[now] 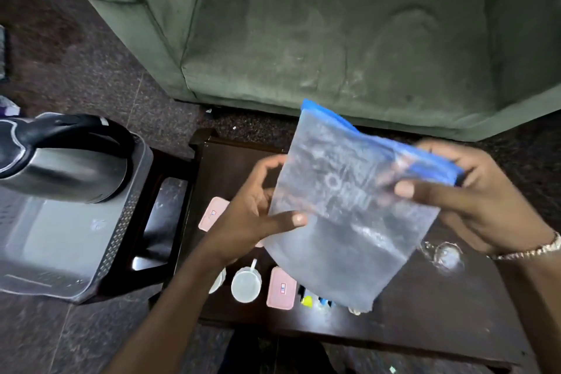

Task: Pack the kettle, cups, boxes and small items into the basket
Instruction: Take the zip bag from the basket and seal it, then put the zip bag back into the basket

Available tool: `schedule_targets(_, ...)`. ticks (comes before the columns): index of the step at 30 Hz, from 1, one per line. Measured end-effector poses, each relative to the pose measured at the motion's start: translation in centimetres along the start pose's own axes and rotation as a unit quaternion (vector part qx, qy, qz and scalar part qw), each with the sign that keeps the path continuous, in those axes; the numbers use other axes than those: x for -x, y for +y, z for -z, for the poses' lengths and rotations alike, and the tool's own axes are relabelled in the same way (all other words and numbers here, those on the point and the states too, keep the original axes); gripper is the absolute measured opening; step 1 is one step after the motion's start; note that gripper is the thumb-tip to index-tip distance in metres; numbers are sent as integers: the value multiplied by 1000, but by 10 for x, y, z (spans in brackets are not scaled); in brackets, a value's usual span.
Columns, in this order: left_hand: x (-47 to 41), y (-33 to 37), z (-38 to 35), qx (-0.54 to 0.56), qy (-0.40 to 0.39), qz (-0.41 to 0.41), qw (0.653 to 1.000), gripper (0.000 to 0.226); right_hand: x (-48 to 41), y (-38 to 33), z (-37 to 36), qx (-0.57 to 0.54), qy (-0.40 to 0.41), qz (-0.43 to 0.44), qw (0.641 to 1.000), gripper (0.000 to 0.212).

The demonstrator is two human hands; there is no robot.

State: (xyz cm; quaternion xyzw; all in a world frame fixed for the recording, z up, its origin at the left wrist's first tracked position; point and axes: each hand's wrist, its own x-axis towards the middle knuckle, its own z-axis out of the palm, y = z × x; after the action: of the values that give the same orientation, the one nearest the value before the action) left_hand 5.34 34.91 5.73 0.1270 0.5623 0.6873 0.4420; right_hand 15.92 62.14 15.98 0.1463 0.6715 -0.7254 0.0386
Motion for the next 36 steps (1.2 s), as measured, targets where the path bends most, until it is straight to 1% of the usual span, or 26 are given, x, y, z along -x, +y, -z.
schedule_targets(2, -8, -2, -10, 23, 25, -6, 999, 71, -4, 17, 2, -153, 57, -25, 986, 47)
schedule_targets(3, -11, -3, -14, 31, 48, -9, 998, 67, -3, 29, -3, -208, 68, -41, 975, 53)
schedule_targets(4, -12, -4, -17, 34, 71, -14, 997, 66, 1, 44, -11, -238, 76, -54, 967, 60)
schedule_targets(5, -12, -6, -19, 32, 91, -17, 995, 65, 6, 60, -20, -244, 93, -67, 963, 67)
schedule_targets(6, -12, -8, -20, 26, 106, -19, 994, 65, 12, 77, -29, -237, 127, -77, 960, 70)
schedule_targets(8, -9, -14, -19, 5, 117, -19, 993, 67, 23, 104, -44, -220, 207, -78, 950, 72)
schedule_targets(9, -7, -17, -18, -9, 117, -16, 993, 69, 27, 112, -50, -210, 230, -70, 948, 74)
schedule_targets(12, 0, -25, -14, -59, 111, -2, 992, 86, 29, 122, -53, -165, 246, -55, 953, 79)
schedule_targets(14, 5, -28, -12, -65, 115, 2, 991, 99, 29, 121, -52, -130, 223, -46, 965, 76)
schedule_targets(16, 8, -29, -10, -67, 118, -13, 991, 101, 29, 119, -52, -81, 199, -45, 976, 71)
schedule_targets(17, 9, -30, -10, -73, 122, -19, 990, 95, 29, 119, -53, -57, 193, -44, 979, 68)
schedule_targets(19, 11, -30, -9, -80, 137, -27, 987, 74, 29, 117, -54, -13, 188, -38, 981, 61)
schedule_targets(21, 11, -30, -9, -72, 158, -32, 984, 54, 29, 119, -55, -12, 191, -35, 981, 57)
schedule_targets(22, 10, -30, -9, -66, 170, -33, 983, 48, 29, 119, -55, -17, 194, -38, 980, 56)
schedule_targets(24, 10, -31, -7, -78, 198, -30, 977, 44, 29, 119, -56, 2, 210, -51, 976, 54)
schedule_targets(28, 12, -36, -6, -168, 236, -30, 957, 34, 30, 119, -60, 119, 236, -59, 963, 46)
schedule_targets(30, 14, -39, -4, -201, 251, -43, 946, 26, 31, 117, -60, 203, 233, -50, 950, 36)
schedule_targets(32, 16, -40, 1, -240, 243, -68, 937, 15, 31, 114, -61, 261, 227, -43, 937, 25)
schedule_targets(34, 18, -41, 6, -229, 227, -79, 944, 3, 33, 110, -60, 280, 214, -41, 935, 21)
schedule_targets(36, 22, -39, 13, -195, 224, -87, 951, 5, 33, 105, -61, 234, 196, -48, 951, 13)
